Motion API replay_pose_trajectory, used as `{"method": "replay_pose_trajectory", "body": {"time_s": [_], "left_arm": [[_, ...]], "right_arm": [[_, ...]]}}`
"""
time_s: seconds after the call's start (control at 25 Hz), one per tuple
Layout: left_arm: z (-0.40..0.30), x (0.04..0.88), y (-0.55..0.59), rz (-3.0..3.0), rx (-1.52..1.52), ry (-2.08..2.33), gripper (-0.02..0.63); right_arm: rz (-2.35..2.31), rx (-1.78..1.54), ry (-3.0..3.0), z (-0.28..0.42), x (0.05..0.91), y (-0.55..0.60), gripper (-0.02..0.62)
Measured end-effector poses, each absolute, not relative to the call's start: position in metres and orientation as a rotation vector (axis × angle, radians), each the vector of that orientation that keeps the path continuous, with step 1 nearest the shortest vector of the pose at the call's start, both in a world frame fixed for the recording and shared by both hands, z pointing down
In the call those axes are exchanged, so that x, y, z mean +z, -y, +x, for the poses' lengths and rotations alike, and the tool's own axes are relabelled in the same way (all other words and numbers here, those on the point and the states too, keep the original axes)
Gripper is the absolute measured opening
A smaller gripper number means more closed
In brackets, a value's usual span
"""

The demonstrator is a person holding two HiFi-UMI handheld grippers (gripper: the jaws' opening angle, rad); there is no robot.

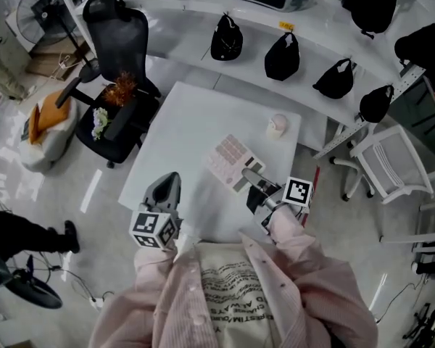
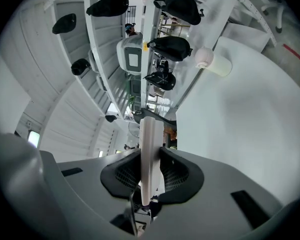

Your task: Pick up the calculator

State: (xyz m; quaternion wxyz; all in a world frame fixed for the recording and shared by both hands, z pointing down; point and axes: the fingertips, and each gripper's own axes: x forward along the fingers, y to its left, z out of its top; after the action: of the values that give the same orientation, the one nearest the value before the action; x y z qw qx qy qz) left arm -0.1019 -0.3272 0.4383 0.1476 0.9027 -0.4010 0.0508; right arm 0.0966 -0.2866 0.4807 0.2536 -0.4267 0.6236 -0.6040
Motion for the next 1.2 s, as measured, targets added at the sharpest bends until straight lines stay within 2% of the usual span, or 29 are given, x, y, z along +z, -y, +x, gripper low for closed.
{"method": "replay_pose_trajectory", "body": {"time_s": [0.52,1.2], "left_arm": [[-0.109,0.392,0.337,2.665,0.054,1.241,0.002],[-0.119,0.39,0.336,2.64,0.039,1.264,0.002]], "right_arm": [[-1.111,-1.55,-1.651,0.126,0.441,0.283,0.078],[-1.102,-1.546,-1.587,0.129,0.439,0.281,0.078]]}}
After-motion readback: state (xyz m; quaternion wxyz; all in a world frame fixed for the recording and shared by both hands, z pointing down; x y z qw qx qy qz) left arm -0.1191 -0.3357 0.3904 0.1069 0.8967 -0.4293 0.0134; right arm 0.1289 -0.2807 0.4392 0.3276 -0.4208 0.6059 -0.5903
